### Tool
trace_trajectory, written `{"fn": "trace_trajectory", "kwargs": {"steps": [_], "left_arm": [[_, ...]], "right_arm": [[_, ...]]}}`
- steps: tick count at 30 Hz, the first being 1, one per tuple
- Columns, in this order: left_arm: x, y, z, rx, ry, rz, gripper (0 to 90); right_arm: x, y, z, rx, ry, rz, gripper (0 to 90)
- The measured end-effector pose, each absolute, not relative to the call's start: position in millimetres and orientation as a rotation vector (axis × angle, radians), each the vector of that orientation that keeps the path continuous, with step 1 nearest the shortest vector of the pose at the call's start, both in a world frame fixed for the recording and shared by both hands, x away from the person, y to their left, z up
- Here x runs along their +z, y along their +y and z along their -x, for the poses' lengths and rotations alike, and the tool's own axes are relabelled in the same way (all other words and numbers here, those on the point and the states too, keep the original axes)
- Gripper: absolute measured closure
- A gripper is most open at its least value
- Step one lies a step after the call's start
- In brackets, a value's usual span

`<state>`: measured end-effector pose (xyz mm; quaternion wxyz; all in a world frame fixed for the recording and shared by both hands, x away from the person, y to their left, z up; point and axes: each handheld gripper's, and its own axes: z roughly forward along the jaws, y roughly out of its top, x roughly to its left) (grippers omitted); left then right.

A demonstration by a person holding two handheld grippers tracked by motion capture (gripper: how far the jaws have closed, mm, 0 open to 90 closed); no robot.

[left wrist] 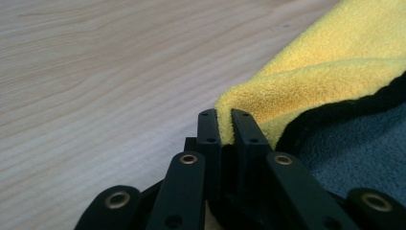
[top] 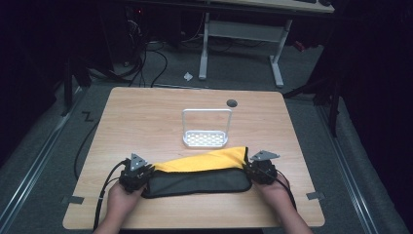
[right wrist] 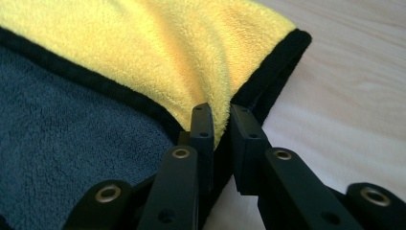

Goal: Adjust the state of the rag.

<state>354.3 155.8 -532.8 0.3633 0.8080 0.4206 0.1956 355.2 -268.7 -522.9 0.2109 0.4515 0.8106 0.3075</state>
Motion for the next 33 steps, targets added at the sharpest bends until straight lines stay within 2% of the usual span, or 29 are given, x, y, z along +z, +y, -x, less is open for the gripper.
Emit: {"fn": "trace_trajectory", "kwargs": {"steps": [5,10,17,22,27,29,33], "left_arm": [[-532.6,145.1,-333.1,0.469,1.030,-2.105,82.6],[-532.7,137.0,-297.8,0.370,0.954,-2.129,82.6],[-524.9,140.3,-295.0,0.313,0.972,-2.082,82.6],[-508.8,148.3,-301.7,0.306,0.972,-1.999,82.6],[-496.4,155.2,-326.5,0.322,1.006,-1.927,82.4],[-501.2,157.3,-351.3,0.287,1.070,-1.900,82.3],[-513.5,157.8,-377.5,0.297,1.135,-1.935,82.0]], "right_arm": [[-524.5,-284.7,-323.0,0.878,2.243,-1.275,81.1],[-524.9,-298.7,-293.3,0.873,2.231,-1.279,81.0],[-519.7,-303.0,-280.0,0.899,2.206,-1.270,80.8],[-509.8,-302.8,-282.0,0.950,2.167,-1.257,80.7],[-491.1,-305.2,-303.1,1.015,2.089,-1.270,78.8],[-489.4,-304.2,-327.0,1.015,2.071,-1.302,79.2],[-495.3,-299.8,-356.2,0.997,2.077,-1.347,79.1]]}}
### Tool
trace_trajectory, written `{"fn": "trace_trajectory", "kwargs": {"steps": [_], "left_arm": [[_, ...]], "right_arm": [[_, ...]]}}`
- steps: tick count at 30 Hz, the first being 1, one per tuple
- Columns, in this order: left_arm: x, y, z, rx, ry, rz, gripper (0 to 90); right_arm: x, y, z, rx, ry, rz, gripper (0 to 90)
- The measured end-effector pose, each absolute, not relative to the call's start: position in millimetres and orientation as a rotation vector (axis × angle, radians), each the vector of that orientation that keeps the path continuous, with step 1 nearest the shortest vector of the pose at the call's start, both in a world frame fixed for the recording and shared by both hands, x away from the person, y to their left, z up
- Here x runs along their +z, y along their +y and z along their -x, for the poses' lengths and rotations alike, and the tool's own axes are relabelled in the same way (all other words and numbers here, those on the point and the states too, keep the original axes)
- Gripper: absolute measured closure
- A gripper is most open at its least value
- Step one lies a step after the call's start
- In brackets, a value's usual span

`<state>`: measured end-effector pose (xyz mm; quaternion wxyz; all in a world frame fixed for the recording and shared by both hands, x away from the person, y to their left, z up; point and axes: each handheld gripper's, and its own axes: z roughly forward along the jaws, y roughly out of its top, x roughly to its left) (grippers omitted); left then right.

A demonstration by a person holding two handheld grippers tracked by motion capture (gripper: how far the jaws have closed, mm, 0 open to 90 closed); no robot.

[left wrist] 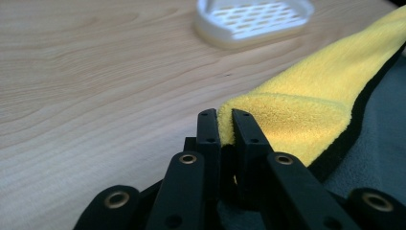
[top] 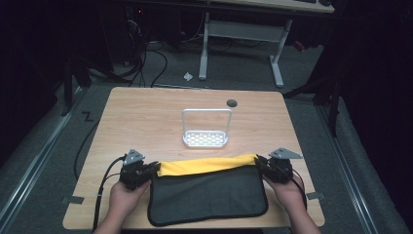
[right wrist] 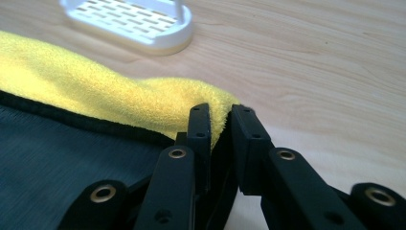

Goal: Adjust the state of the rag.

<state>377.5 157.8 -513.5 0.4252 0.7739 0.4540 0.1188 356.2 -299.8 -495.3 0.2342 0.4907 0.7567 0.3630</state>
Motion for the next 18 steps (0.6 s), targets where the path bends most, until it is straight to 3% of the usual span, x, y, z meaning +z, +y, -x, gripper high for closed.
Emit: {"fn": "trace_trajectory", "kwargs": {"steps": [2,6,8,11,14,16,18], "left_arm": [[-519.6,160.2,-389.1,0.280,1.175,-1.920,81.6],[-531.4,168.0,-408.1,0.280,1.298,-1.882,65.9],[-529.2,168.9,-406.2,0.292,1.293,-1.874,62.3],[-517.9,172.5,-392.7,0.341,1.259,-1.846,49.5],[-508.3,171.0,-360.1,0.322,1.181,-1.843,51.9],[-509.8,167.1,-351.6,0.322,1.156,-1.876,62.1],[-517.6,156.7,-338.1,0.311,1.118,-1.942,67.2]], "right_arm": [[-500.9,-296.5,-374.0,0.979,2.087,-1.376,78.3],[-508.4,-291.7,-406.9,0.933,2.064,-1.417,68.4],[-506.3,-291.5,-409.4,0.938,2.058,-1.422,65.0],[-489.3,-293.0,-399.7,0.973,2.011,-1.374,55.9],[-482.8,-294.9,-384.6,0.982,2.021,-1.347,56.0],[-483.3,-294.8,-378.9,0.983,2.029,-1.328,60.3],[-489.1,-293.2,-368.9,0.996,2.070,-1.309,70.7]]}}
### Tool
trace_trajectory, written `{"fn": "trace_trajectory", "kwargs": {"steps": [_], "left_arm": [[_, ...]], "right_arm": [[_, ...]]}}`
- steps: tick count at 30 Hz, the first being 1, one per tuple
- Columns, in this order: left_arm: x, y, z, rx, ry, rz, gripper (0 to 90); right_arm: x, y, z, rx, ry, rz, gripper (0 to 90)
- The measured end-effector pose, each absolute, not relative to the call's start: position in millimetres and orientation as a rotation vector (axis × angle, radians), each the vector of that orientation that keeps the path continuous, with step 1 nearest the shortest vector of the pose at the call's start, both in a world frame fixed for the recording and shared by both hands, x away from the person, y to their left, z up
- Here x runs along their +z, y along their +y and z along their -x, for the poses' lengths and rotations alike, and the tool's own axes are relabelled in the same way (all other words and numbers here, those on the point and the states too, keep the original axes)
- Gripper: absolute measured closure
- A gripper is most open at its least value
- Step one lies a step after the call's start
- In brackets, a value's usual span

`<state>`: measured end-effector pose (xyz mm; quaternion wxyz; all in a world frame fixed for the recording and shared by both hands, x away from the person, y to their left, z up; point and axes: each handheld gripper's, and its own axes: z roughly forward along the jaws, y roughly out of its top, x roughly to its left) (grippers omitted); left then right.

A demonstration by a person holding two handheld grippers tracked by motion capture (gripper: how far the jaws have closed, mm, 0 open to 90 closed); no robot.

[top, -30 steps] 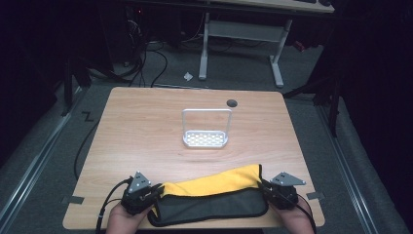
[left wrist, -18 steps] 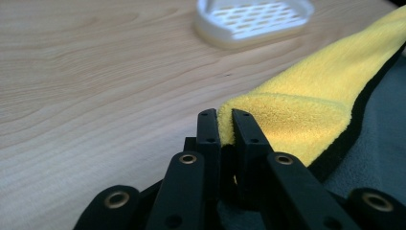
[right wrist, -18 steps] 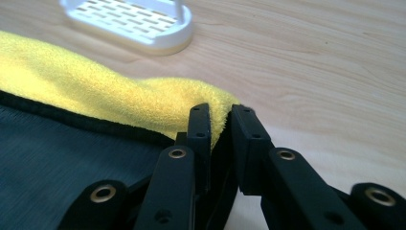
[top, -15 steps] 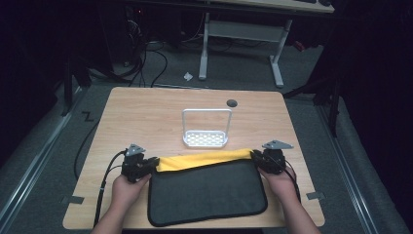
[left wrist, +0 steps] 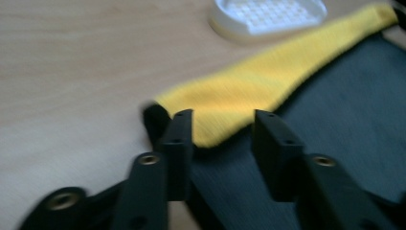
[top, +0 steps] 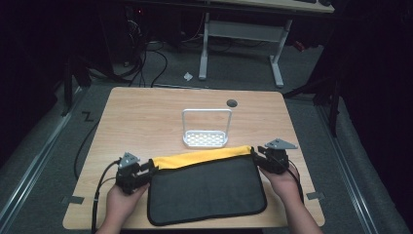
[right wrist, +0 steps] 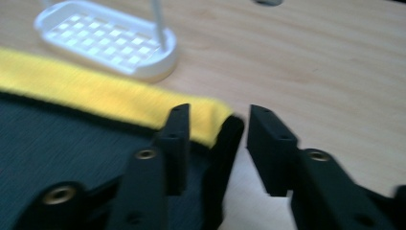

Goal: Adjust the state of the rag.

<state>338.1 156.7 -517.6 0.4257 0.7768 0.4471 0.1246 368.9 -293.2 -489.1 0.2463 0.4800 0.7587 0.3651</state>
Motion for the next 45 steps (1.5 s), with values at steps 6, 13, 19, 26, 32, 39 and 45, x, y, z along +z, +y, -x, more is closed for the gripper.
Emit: {"fn": "trace_trajectory", "kwargs": {"steps": [6,13,19,26,32,39,45], "left_arm": [[-532.9,137.3,-328.8,0.342,1.082,-2.053,73.4],[-530.6,137.9,-302.7,0.313,1.025,-2.109,73.3],[-527.8,138.9,-301.6,0.308,1.030,-2.113,67.8],[-525.6,132.8,-325.5,0.297,1.049,-2.084,69.3],[-520.2,133.9,-353.5,0.344,1.085,-2.035,71.7],[-508.1,143.4,-397.1,0.420,1.167,-1.964,72.9],[-503.1,157.6,-412.3,0.393,1.231,-1.888,69.9]], "right_arm": [[-526.0,-274.5,-359.6,0.855,2.234,-1.280,83.6],[-526.3,-283.1,-327.9,0.889,2.265,-1.259,83.5],[-522.9,-288.6,-307.1,0.923,2.259,-1.274,79.4],[-522.1,-297.6,-329.6,0.929,2.216,-1.351,80.2],[-519.5,-291.7,-354.2,0.879,2.190,-1.325,80.3],[-508.6,-292.0,-394.1,0.853,2.124,-1.347,80.2],[-489.5,-296.6,-412.3,0.882,2.071,-1.348,78.6]]}}
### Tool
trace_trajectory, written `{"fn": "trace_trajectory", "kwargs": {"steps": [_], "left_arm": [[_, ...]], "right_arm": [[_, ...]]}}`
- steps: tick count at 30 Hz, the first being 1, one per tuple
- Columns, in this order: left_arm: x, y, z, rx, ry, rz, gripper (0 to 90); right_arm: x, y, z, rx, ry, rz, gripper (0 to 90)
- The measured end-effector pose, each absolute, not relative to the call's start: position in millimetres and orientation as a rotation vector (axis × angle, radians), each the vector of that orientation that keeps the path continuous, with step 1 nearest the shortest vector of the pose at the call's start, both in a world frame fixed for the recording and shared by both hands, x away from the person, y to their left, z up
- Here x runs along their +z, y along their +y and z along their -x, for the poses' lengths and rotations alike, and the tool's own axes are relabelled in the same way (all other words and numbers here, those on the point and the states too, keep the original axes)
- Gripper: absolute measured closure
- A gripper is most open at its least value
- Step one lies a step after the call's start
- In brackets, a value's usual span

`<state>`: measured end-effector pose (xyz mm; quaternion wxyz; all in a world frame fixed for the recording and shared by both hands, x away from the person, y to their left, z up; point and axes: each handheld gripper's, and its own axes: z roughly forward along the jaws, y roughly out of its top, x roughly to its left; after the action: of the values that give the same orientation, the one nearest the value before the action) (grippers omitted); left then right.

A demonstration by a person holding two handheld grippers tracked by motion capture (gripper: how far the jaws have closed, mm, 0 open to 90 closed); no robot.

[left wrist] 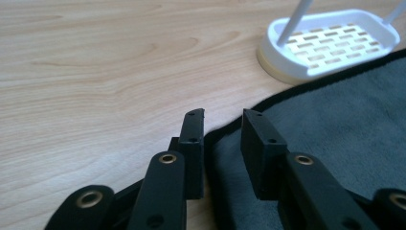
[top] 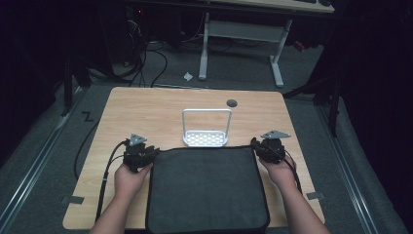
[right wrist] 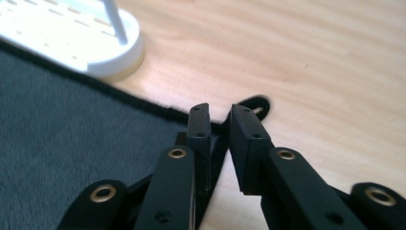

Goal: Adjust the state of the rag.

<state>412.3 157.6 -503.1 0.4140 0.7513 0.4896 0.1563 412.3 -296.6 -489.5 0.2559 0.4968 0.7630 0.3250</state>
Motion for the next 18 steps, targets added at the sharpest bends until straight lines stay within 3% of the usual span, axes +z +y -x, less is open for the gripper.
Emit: {"fn": "trace_trajectory", "kwargs": {"steps": [7,18], "left_arm": [[-508.9,165.6,-394.7,0.378,1.190,-1.881,66.7],[-524.8,163.3,-418.3,0.388,1.215,-1.899,57.2]], "right_arm": [[-491.5,-285.8,-387.6,0.897,2.113,-1.278,75.9],[-507.9,-246.2,-344.2,0.961,2.223,-1.151,80.6]]}}
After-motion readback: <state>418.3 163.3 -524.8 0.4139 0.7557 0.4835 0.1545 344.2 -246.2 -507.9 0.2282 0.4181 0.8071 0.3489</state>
